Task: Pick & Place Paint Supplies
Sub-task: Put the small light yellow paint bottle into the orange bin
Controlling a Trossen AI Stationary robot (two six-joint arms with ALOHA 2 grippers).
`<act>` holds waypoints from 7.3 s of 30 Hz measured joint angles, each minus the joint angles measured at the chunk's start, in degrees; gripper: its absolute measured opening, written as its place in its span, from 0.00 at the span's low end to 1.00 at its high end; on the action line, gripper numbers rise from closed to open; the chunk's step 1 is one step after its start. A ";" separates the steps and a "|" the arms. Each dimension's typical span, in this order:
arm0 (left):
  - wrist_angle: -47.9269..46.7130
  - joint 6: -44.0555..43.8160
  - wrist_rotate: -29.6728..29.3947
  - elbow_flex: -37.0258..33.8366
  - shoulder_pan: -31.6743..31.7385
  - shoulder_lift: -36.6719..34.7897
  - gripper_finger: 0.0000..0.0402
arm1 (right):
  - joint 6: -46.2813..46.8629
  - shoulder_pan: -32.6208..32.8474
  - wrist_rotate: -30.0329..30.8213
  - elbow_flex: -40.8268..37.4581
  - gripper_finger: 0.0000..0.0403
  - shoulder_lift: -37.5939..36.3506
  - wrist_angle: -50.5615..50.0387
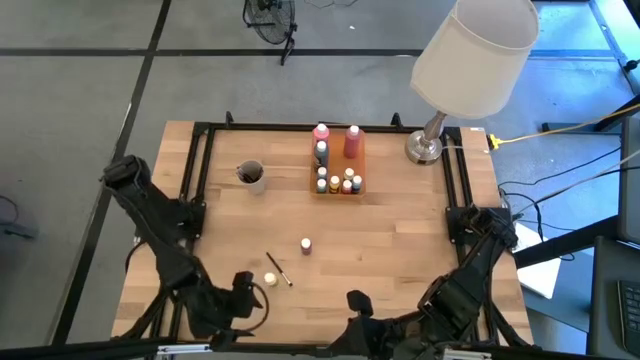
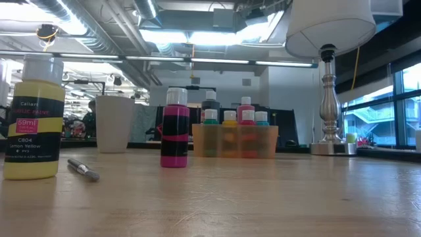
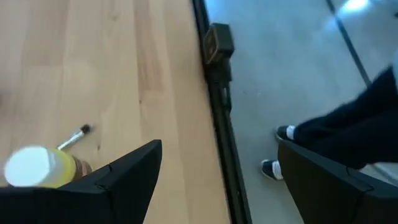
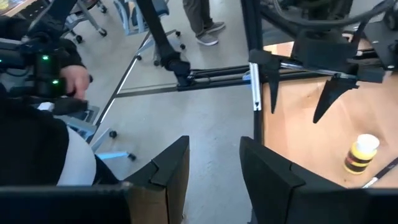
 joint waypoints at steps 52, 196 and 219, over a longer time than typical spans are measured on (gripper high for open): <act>-10.29 -34.49 -27.08 -3.10 1.54 19.62 0.79 | 3.06 1.95 -0.25 0.00 0.36 0.31 -2.10; -13.11 32.82 -9.35 27.23 17.96 -0.14 0.30 | -17.31 -20.60 0.04 0.74 0.50 0.31 -1.10; -13.12 34.31 -12.79 27.12 17.79 -0.05 0.43 | -14.72 -20.66 0.25 0.81 0.48 0.31 -1.91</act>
